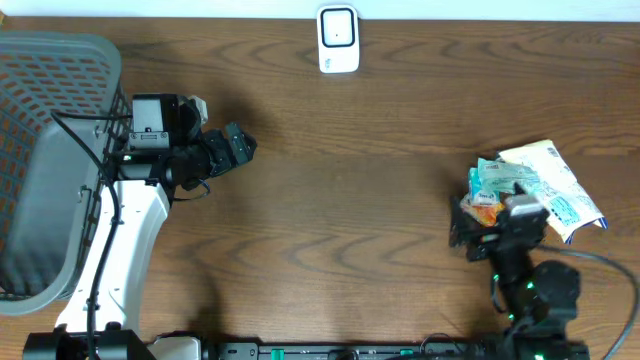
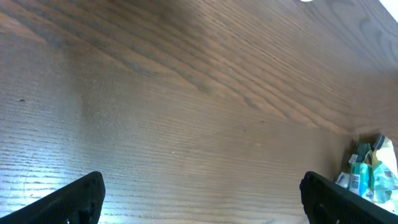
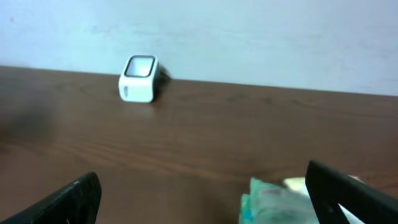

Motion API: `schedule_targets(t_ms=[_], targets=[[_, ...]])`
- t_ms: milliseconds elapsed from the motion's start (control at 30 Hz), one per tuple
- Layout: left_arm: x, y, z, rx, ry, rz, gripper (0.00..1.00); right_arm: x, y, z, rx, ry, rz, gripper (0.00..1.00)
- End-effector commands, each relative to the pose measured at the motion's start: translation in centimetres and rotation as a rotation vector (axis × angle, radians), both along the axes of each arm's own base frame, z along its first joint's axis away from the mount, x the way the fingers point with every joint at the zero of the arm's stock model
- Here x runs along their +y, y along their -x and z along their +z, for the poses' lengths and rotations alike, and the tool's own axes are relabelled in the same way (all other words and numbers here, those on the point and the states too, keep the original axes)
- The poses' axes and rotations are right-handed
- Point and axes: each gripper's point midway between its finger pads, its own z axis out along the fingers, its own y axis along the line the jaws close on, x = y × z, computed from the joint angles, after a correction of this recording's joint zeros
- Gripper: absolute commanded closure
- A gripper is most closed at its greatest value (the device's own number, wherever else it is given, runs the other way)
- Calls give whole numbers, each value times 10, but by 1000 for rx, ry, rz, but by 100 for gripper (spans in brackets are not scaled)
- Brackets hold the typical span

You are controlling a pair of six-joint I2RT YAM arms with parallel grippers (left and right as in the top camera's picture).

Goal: Scan the item barcode

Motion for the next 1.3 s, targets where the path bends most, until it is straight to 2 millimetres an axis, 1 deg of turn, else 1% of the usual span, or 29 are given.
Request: schedule_targets(t_ms=[0,133,267,1267], targets=[[2,0,-2,-1,-12,-3,1,5,6,-25,-23,11,21,1],[2,0,-2,-1,-11,-3,1,5,7,-49,-32,10,22,1],[2,0,-2,-1,-12,-3,1,0,7,-46,-44,15,-7,1],[2,0,-2,-1,-11,-3,1,0,7,-46,-42,14,-6,1]])
